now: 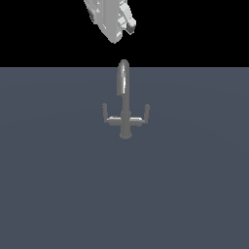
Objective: Turn on the faucet by rotating a designated handle.
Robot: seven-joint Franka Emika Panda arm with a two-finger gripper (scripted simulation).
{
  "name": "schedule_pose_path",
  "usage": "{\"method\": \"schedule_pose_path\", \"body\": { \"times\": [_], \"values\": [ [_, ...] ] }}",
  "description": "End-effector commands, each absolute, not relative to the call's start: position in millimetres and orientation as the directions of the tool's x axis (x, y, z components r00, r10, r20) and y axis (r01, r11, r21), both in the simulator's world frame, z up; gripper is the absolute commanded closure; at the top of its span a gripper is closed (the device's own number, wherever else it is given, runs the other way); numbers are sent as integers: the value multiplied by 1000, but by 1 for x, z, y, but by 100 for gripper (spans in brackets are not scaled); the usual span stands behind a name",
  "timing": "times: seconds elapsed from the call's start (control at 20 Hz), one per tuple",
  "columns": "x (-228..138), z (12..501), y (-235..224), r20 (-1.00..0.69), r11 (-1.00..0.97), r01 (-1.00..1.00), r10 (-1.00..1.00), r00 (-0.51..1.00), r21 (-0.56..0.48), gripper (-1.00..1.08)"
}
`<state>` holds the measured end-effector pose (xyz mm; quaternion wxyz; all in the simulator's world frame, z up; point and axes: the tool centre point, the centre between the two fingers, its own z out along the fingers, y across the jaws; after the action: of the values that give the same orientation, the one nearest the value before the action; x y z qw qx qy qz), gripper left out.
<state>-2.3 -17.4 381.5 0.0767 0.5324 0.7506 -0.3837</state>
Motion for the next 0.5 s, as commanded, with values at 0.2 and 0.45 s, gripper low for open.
{"method": "schedule_pose_path", "body": {
  "times": [0.2, 0.45],
  "values": [
    [19, 361, -11, -466, 242, 750, 656, -594, -615, 108],
    [35, 344, -5, -403, 303, 646, 580, -708, -701, 108]
  ]
}}
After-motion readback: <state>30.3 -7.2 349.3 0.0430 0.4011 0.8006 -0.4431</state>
